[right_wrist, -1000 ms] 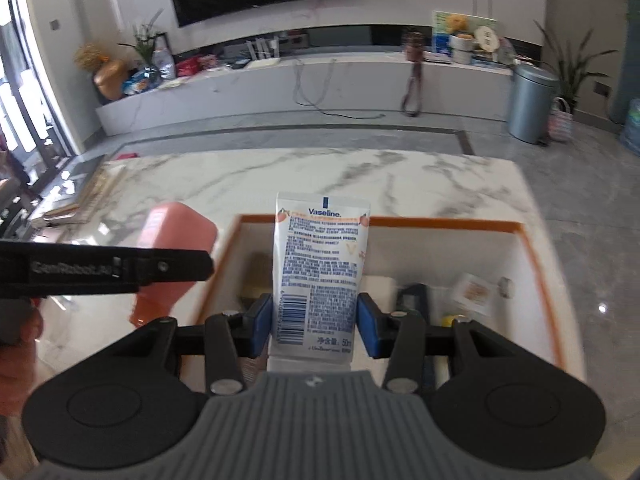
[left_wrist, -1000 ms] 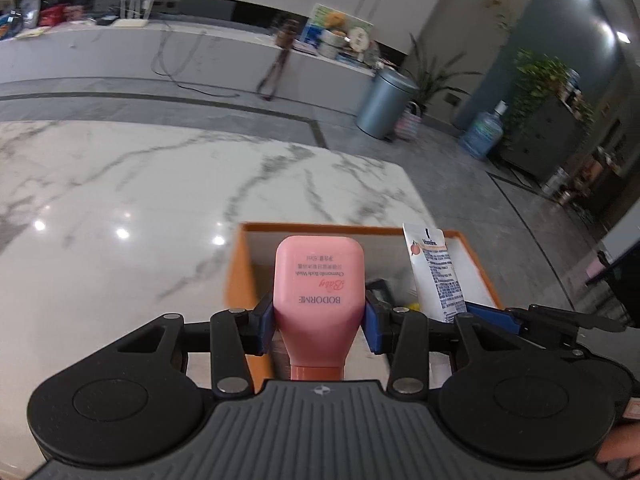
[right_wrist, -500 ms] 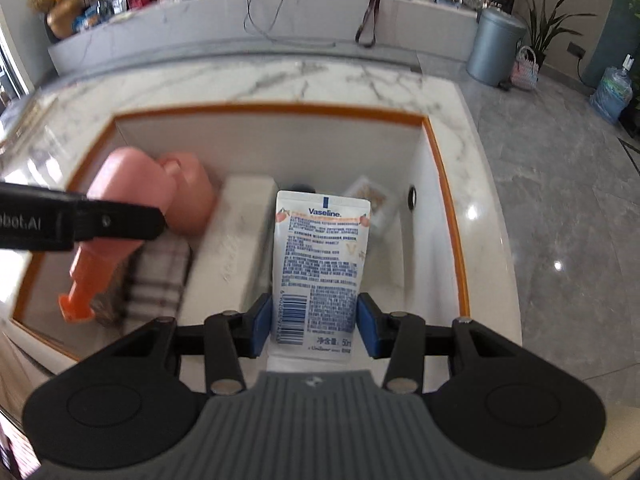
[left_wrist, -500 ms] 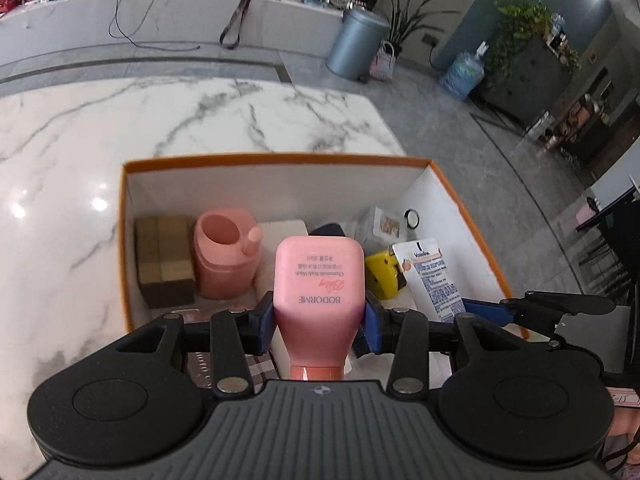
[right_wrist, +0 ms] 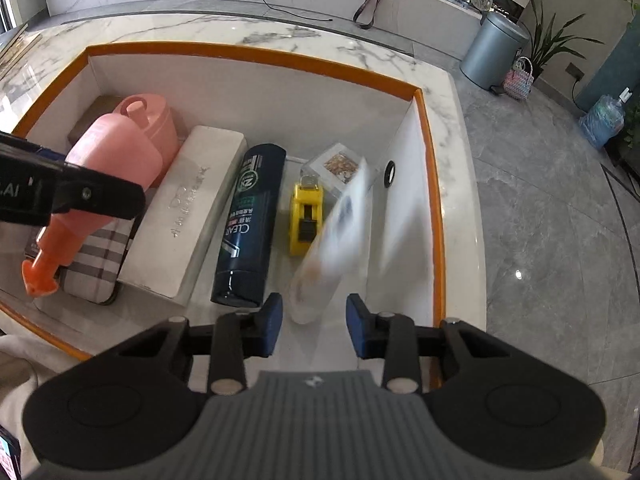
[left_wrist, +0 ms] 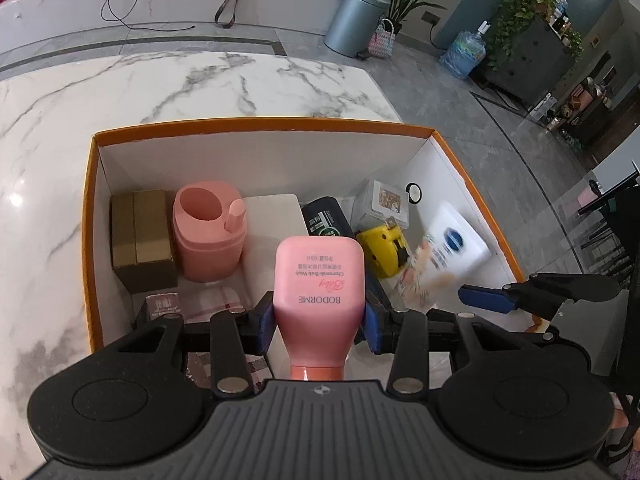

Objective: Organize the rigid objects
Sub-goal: 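Lower the Vaseline tube and pink bottle into the box and release both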

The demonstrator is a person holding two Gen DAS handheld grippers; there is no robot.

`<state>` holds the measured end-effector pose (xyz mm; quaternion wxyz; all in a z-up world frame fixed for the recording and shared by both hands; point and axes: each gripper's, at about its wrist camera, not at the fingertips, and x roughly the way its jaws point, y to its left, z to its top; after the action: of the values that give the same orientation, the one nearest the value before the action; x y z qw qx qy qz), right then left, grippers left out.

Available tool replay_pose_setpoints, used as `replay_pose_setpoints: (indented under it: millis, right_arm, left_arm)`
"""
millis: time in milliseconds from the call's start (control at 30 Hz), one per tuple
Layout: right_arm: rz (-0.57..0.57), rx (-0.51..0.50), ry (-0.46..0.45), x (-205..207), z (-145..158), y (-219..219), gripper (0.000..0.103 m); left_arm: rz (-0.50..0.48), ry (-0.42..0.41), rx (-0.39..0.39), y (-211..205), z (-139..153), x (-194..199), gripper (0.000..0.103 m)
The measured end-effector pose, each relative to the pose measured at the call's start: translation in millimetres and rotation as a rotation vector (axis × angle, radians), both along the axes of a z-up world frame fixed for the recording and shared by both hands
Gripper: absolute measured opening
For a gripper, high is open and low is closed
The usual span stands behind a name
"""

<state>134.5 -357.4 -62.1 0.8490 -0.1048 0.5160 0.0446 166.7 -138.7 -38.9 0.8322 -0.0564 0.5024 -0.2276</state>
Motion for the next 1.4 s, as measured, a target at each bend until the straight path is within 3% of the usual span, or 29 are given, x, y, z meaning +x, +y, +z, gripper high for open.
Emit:
replay_pose_setpoints:
  millis: [200,433,533,733,867,1000,1167,1400]
  right_arm:
    - [-0.017,0.050,-0.034,-5.8,4.3,1.0,0.032]
    - [-0.106,0.137,-0.181,-16.9,13.0,-0.7,0.032]
    - [-0.149,0.151,-0.243,-22.7,14.9,-4.5,0.024]
    - [-0.223,0.225,-0.326,-27.0,21.9,-20.0,0.020]
    - [-0.228,0.250,-0.340,-25.7,24.2,-24.0,0.020]
    - [-0.242,0.263,-0.342,-23.2,24.7,-29.3,0.016]
    - [-0.183,0.252,-0.283,-15.7,25.1,-35.2,0.000]
    - [-0.145,0.201,-0.296,-9.4,32.8,-49.0,0.000]
  left_arm:
    - [-0.007,0.007,-0.001,-1.0,1.8,-1.9,0.049]
    - [-0.003,0.027,-0.016,-6.6,-2.9,-4.6,0.049]
    - [0.002,0.043,-0.028,-8.3,-5.4,-2.2,0.049]
    - [-0.003,0.078,-0.059,-22.7,-10.8,5.0,0.049]
    - [-0.069,0.091,-0.049,-42.0,-11.7,13.4,0.049]
    - [-0.049,0.121,-0.050,-53.7,-17.0,23.3,0.049]
    - [-0.023,0.148,-0.069,-63.3,-23.8,30.4,0.049]
    - [0.014,0.182,-0.102,-76.6,-26.8,34.6,0.049]
